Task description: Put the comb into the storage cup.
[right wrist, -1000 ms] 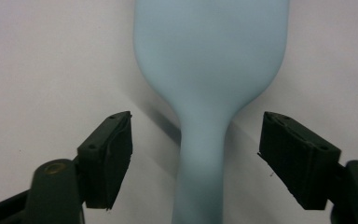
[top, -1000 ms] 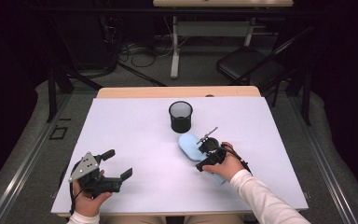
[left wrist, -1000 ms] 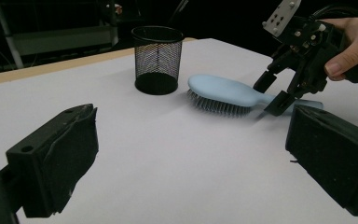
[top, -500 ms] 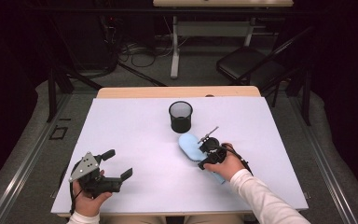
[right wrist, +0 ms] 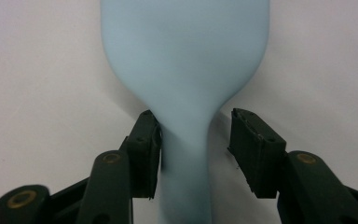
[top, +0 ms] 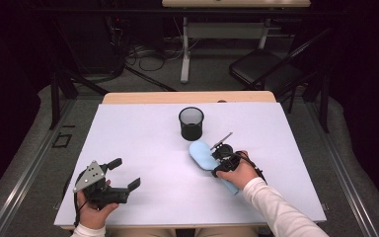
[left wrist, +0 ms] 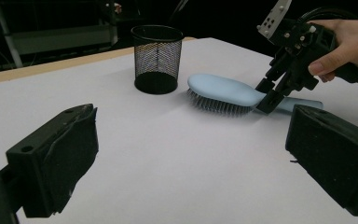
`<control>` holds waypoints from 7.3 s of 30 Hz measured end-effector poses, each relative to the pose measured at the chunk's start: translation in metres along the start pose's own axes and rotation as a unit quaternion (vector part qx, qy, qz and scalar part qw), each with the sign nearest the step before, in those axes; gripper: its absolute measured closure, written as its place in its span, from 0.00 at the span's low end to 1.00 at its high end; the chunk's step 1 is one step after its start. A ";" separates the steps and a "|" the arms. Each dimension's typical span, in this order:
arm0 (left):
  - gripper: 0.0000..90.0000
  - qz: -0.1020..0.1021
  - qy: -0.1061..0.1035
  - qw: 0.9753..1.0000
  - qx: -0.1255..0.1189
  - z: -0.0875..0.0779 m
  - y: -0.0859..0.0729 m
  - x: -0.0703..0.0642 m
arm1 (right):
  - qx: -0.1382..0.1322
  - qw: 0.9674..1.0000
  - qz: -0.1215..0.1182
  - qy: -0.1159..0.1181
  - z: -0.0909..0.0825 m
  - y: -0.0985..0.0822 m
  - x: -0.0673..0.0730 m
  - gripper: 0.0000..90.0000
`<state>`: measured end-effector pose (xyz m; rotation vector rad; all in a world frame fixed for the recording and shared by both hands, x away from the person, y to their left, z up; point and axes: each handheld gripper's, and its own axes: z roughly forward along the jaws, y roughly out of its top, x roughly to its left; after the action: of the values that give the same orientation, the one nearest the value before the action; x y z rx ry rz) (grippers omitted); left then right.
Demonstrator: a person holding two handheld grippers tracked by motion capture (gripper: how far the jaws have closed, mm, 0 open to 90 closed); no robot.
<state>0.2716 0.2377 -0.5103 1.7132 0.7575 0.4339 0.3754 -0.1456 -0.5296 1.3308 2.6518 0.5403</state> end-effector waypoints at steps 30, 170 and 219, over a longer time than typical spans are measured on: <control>0.03 0.000 -0.001 1.000 0.001 0.000 0.000 0.001 | -0.006 1.000 -0.022 -0.002 0.003 -0.002 0.006 0.74; 0.03 -0.007 0.011 1.000 0.008 0.001 -0.002 0.002 | -0.195 0.979 0.009 0.060 -0.044 -0.010 0.012 0.77; 0.03 -0.022 0.012 1.000 0.017 0.011 -0.003 0.002 | -0.338 0.939 -0.006 0.066 -0.070 -0.013 0.027 0.77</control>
<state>0.2796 0.2318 -0.5169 1.7232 0.8222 0.4149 0.3306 -0.1493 -0.4682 1.0781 2.2119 1.4157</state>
